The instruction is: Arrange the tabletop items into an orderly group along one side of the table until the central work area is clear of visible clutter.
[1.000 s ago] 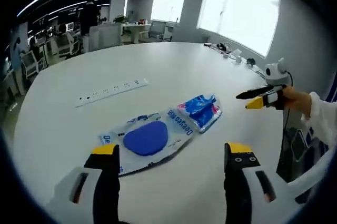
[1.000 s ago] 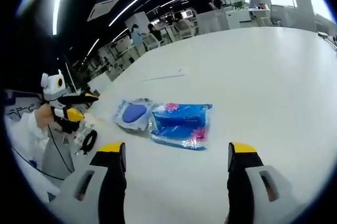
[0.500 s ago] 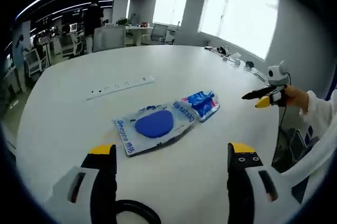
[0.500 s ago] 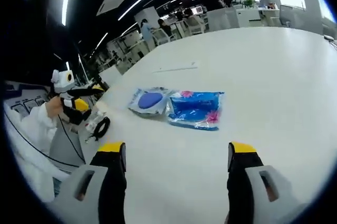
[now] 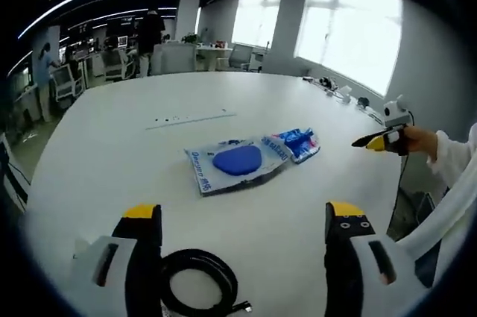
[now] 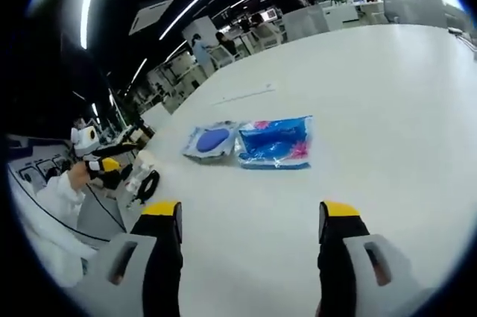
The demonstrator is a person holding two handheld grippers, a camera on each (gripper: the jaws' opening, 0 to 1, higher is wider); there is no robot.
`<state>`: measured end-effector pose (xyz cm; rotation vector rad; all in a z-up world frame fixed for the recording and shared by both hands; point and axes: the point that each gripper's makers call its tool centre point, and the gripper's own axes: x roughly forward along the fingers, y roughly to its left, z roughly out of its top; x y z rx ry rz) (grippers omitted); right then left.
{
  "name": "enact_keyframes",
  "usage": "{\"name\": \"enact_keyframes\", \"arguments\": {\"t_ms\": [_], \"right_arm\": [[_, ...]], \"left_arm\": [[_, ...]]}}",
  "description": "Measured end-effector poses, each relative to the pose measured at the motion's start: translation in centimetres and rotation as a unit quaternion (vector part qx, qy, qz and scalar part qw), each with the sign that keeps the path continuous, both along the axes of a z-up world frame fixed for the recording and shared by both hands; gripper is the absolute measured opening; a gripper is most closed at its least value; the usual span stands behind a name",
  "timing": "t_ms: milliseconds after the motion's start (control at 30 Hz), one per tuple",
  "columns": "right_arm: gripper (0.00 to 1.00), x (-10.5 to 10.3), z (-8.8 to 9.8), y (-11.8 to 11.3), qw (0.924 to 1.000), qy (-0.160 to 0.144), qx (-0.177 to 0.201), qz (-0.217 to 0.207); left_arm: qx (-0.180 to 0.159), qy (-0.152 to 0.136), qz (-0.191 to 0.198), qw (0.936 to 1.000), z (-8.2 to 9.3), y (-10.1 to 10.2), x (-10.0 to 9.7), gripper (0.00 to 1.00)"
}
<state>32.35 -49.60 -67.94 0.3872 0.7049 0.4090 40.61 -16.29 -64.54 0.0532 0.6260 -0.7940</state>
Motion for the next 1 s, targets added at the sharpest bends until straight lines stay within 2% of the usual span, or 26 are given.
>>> {"name": "enact_keyframes", "arguments": {"t_ms": [200,267,400,567,733,833,1000], "right_arm": [[0.76,-0.3,0.0,0.1,1.0000,0.002,0.006,-0.008],[0.76,-0.6,-0.3,0.1,0.9999,0.007,0.009,-0.012],[0.75,-1.0,-0.8,0.1,0.9996,0.015,0.012,-0.020],[0.75,-1.2,-0.7,0.3,0.9993,0.014,0.019,-0.030],[0.75,-1.7,-0.7,1.3,0.9994,0.014,0.021,-0.024],[0.75,-2.0,-1.0,1.7,0.9993,0.017,0.024,-0.024],[0.74,-2.3,-1.7,2.4,0.9992,0.027,0.024,-0.018]], "left_arm": [[-0.013,-0.005,0.010,0.9999,0.0,1.2,-0.9,0.95],[-0.030,-0.019,0.025,0.9990,0.3,1.9,-1.1,0.97],[-0.047,-0.011,0.041,0.9980,-0.1,3.3,-2.2,0.99],[-0.028,-0.026,0.033,0.9987,-0.1,5.5,-3.9,1.00],[-0.045,-0.039,0.037,0.9975,0.8,8.0,-5.4,1.00],[-0.022,-0.054,0.043,0.9973,0.9,9.5,-6.5,1.00],[-0.009,-0.061,0.048,0.9970,0.7,10.5,-8.7,1.00]]}}
